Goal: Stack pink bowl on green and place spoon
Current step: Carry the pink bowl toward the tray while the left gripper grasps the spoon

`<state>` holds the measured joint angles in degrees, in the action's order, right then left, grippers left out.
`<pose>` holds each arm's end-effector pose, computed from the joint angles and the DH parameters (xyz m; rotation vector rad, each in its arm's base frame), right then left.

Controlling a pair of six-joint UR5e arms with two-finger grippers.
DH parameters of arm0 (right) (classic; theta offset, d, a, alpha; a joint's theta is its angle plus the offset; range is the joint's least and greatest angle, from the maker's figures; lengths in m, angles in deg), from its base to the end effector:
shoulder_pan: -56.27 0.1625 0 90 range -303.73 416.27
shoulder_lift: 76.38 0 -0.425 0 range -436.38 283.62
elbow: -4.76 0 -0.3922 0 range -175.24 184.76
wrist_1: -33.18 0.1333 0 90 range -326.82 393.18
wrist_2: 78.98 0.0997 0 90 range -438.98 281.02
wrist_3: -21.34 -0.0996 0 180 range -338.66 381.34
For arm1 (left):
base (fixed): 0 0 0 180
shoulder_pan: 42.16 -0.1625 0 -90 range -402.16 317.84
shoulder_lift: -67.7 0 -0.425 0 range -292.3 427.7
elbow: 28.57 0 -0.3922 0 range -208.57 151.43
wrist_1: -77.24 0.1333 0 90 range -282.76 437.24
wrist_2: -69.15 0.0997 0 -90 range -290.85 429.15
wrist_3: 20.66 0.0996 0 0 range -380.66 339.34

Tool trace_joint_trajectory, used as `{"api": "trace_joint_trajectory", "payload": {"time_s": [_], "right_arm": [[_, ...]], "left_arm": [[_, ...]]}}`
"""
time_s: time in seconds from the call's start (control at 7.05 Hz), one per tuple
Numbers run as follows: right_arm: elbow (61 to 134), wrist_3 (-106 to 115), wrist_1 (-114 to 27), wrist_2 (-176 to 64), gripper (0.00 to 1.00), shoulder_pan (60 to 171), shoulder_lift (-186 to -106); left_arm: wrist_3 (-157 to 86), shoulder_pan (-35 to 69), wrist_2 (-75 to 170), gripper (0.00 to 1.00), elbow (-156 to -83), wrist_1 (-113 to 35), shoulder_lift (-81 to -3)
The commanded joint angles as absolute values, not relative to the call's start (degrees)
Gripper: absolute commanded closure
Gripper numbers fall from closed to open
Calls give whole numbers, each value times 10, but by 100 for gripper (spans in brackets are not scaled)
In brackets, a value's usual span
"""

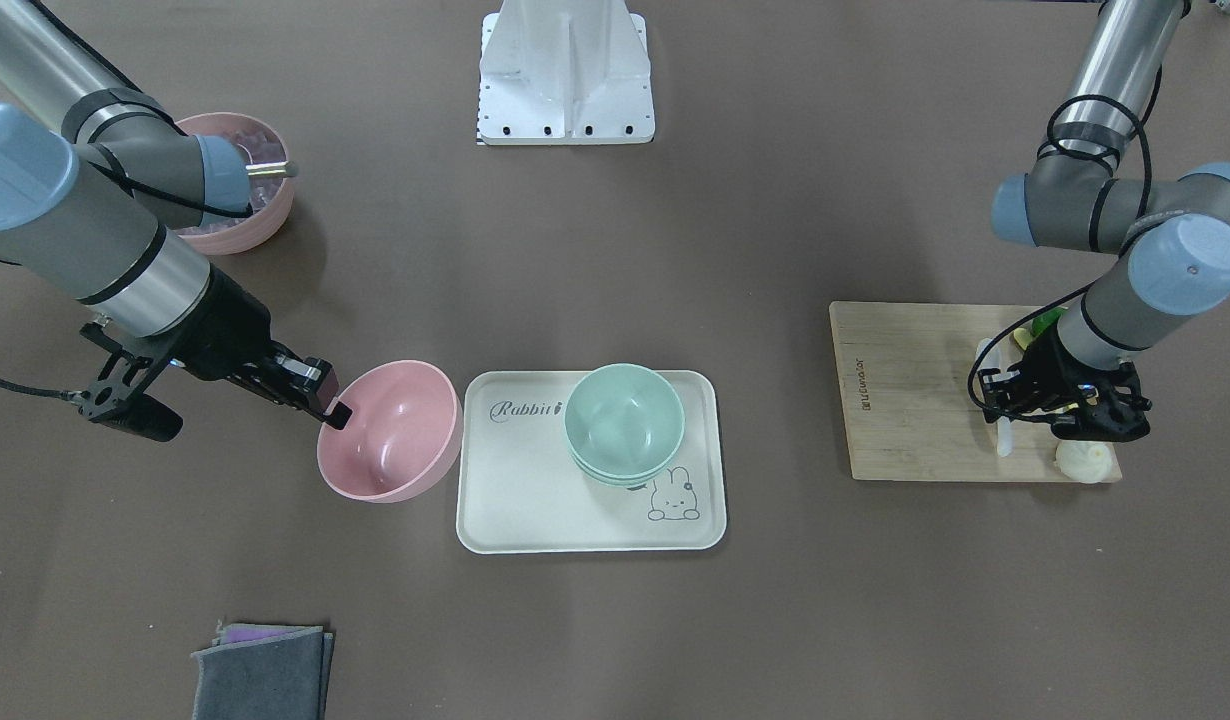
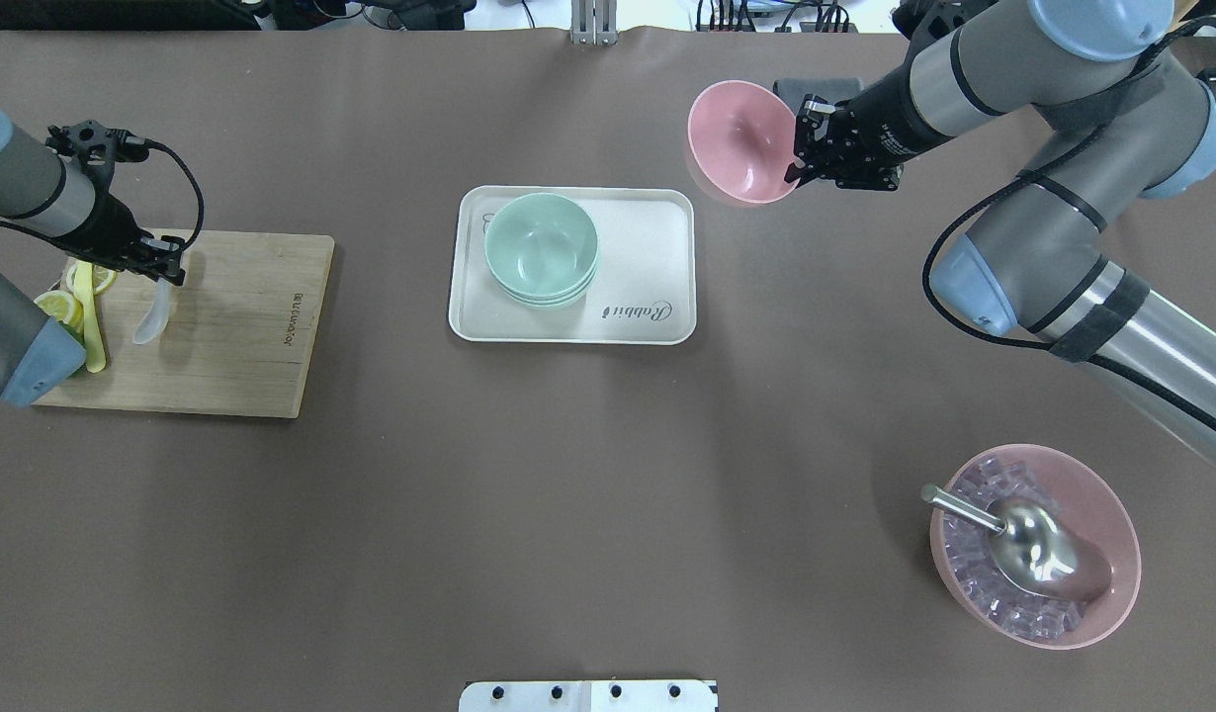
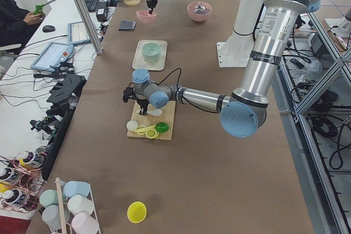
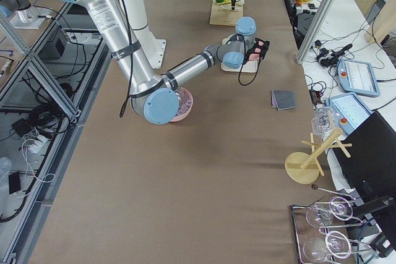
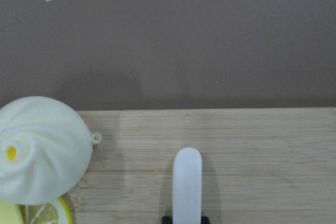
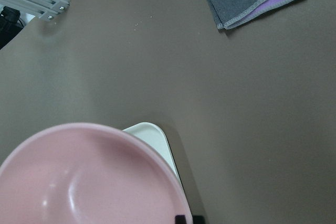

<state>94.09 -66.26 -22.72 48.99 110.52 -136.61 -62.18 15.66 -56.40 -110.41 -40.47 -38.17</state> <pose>-0.3323 -0.5848 0.2871 -0.0189 -1.2181 0.4266 0.2734 -0.5760 0.5269 0.1183 0.8377 0.0385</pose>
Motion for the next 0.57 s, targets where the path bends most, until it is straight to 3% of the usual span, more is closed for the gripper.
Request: {"api": "trace_joint_trajectory", "payload": {"time_s": [0.0,0.43], "right_arm": [[942,-676,-227,478,100,1097,-1355],[927,-697,-230,372,100,1023,-1306]], "left_arm": [[-621,219,-665,100,-1158,-383,-382],[-623,252,-712,100,-1179,-382,-382]]}}
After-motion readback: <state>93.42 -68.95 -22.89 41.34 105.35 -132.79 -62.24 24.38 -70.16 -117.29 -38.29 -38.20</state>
